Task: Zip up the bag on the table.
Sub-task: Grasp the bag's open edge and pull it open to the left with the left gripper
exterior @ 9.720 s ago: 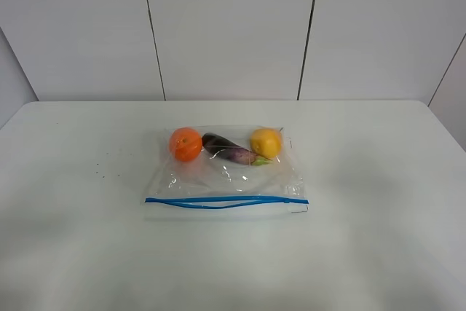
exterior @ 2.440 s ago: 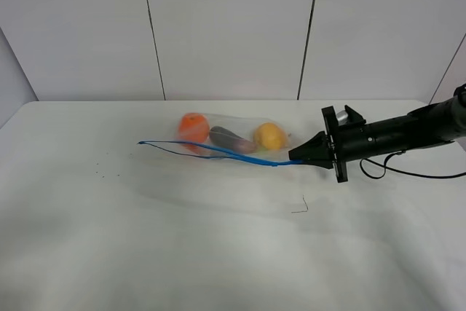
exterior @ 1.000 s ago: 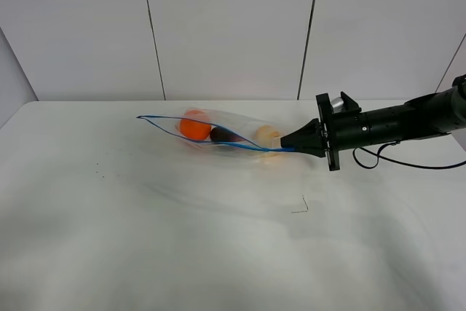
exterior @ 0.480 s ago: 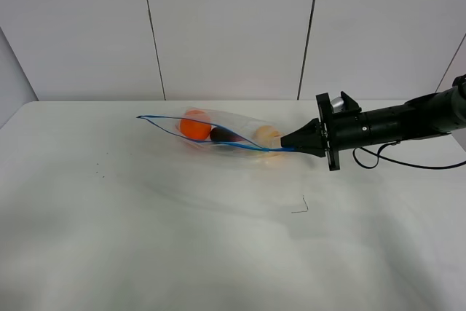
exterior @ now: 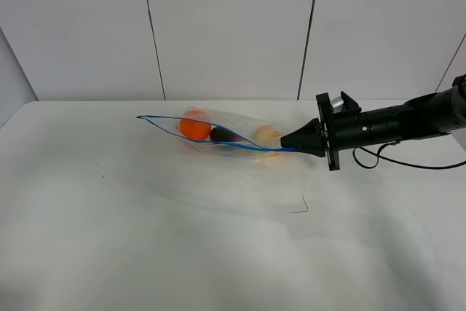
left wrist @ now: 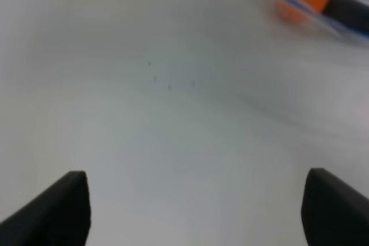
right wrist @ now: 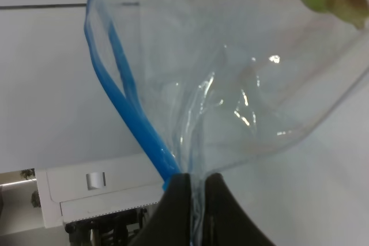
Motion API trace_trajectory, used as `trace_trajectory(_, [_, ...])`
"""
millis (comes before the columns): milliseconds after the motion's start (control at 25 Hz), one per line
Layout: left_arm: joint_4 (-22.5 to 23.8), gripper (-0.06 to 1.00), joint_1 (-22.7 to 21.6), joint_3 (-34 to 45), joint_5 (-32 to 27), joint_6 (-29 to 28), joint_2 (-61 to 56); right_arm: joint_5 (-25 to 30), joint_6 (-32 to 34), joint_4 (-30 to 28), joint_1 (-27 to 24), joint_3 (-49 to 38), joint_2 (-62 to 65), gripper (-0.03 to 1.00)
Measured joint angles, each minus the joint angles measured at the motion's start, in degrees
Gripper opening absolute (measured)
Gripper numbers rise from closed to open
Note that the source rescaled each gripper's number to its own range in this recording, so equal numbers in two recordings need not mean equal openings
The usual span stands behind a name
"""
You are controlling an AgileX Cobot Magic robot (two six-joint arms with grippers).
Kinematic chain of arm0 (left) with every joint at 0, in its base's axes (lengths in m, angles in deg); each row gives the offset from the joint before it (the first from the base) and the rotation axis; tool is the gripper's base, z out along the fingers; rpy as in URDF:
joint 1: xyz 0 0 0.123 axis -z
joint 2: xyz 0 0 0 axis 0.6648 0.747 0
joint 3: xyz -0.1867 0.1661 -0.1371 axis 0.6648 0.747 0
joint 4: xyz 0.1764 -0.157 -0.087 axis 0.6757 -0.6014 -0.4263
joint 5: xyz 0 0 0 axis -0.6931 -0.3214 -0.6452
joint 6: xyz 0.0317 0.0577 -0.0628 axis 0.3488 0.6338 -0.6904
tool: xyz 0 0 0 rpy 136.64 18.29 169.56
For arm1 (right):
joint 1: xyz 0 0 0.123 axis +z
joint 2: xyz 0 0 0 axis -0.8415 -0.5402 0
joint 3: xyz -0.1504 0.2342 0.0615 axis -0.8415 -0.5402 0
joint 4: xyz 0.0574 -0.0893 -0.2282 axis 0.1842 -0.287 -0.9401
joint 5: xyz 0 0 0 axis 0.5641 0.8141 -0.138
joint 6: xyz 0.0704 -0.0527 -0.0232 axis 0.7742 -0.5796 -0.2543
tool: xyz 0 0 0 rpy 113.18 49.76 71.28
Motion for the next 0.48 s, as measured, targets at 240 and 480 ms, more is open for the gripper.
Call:
trace_trajectory(240, [0.73,1.00,0.00,-2.80,10.80,11.71,14.31,0.00,0.00,0.00,0.00,0.00,0.00,0.00])
trace_trajectory(480, [6.84,1.00,0.00,-2.87,29.76,45.43,21.43,0.00,0.00,0.00,0.00,0.00,0.00,0.00])
